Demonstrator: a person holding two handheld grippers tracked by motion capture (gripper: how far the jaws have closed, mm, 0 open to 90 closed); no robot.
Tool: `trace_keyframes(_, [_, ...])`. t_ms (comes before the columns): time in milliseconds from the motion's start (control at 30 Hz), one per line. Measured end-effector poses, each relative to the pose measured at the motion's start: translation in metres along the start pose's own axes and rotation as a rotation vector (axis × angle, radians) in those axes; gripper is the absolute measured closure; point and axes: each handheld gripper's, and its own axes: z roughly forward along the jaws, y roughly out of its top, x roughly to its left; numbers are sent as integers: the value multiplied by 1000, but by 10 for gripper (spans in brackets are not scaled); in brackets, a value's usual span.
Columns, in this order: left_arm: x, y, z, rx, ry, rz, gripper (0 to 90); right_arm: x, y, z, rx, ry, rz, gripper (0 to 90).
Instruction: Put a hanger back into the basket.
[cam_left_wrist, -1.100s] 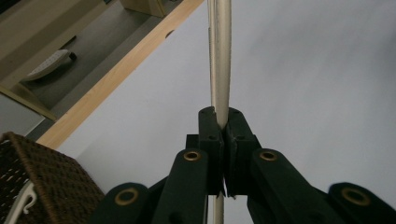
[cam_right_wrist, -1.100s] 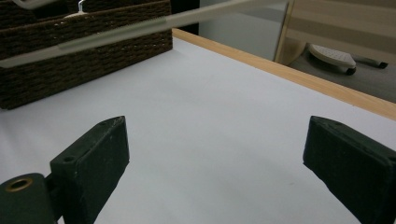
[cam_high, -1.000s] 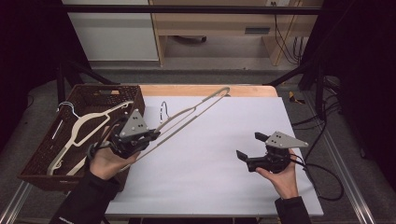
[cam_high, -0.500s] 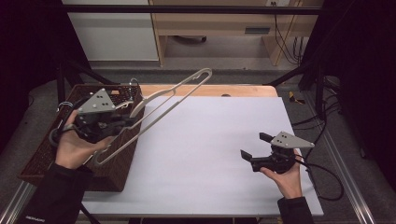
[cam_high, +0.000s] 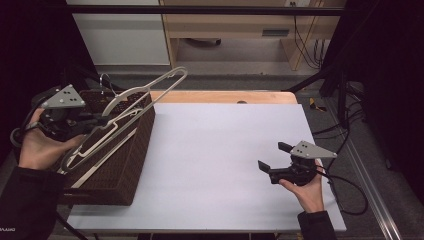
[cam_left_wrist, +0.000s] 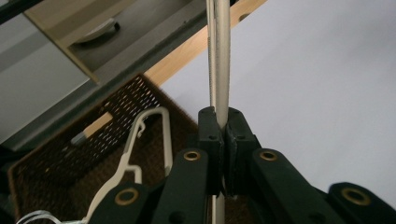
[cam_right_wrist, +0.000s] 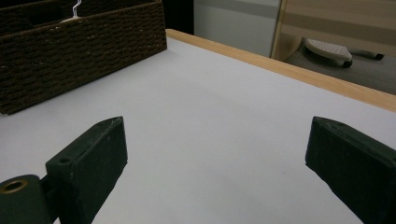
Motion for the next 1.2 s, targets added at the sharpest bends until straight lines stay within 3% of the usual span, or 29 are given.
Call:
trace_keyframes(133, [17,-18,4,16,11,-48,871,0,0,0,3,0,1,59])
trace_keyframes(300, [34,-38,7,70,32,-67,871,0,-1,2,11,2,-5,58])
trace_keyframes(533, [53,-66,11,90,56,-155,871,1,-1,3,16,5,-3,57])
trace_keyframes(867, [65,-93,21,160,70,-212,871,1,-2,5,20,5,-5,58])
trace_keyframes(1000, [63,-98,30,157,52,-241,871,1,-2,6,26,9,-10,59])
trace_keyframes(1200, [59,-103,50,198,31,-260,871,2,-2,6,30,10,-7,60])
